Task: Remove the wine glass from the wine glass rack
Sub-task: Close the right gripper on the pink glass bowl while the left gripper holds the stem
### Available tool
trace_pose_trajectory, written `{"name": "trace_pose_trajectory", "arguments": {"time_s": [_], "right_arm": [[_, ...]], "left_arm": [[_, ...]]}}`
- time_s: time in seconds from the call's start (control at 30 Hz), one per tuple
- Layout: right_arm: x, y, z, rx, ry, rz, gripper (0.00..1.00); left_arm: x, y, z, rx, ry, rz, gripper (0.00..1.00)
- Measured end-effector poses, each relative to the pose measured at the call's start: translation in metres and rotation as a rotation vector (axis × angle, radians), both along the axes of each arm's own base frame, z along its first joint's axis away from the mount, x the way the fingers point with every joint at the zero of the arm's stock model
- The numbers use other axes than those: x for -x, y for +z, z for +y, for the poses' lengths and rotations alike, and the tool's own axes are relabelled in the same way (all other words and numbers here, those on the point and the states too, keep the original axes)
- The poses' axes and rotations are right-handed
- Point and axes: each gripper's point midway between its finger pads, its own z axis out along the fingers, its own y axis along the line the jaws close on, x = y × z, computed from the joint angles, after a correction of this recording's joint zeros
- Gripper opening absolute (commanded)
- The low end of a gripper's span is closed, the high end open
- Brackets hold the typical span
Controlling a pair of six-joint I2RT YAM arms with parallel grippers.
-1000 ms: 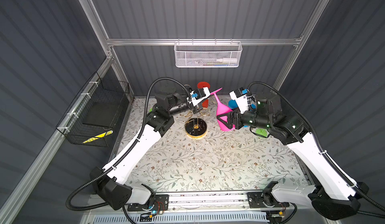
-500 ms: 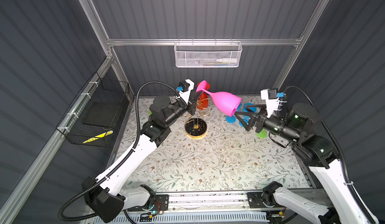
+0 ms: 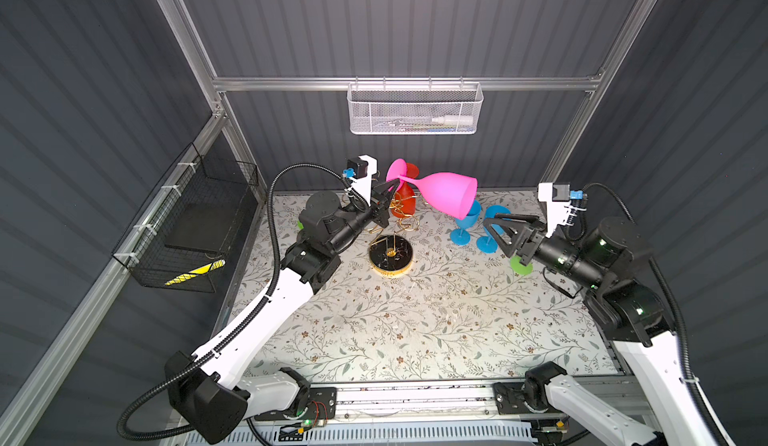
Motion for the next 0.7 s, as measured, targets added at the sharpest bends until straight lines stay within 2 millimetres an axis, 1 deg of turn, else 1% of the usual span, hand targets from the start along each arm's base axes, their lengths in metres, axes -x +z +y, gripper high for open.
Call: {"name": "trace_pose_trajectory", "arguments": {"time_s": [0.1,0.2,0.33,0.43,0.6,0.7], "right_arm": [[-0.014,-0.007,0.007,-0.002,0.009,0.032,0.64],[-0.026,-0.013,0.012,-0.006,0.016,0.058,0.59],[-0.038,-0.013,0.018,-0.022,0.023,0.072,0.48],[-0.043,-0.011,0.02,-0.036,0.031,0.073,0.39],[-0.047,-0.005,0.025,-0.062,0.049,0.068,0.23],[-0.047,-0.003,0.026,-0.07,0.06,0.065,0.16]], "left_arm": [[0.001,0.0,-0.001,0.0,-0.005,0.0,0.0],[0.002,0.0,-0.002,0.0,-0.019,0.001,0.0],[0.004,-0.001,-0.003,-0.002,-0.029,0.001,0.0],[0.004,-0.003,-0.004,-0.005,-0.035,0.004,0.0],[0.005,-0.003,-0.005,-0.006,-0.039,0.004,0.0],[0.005,-0.003,-0.005,-0.007,-0.04,0.003,0.0]]}}
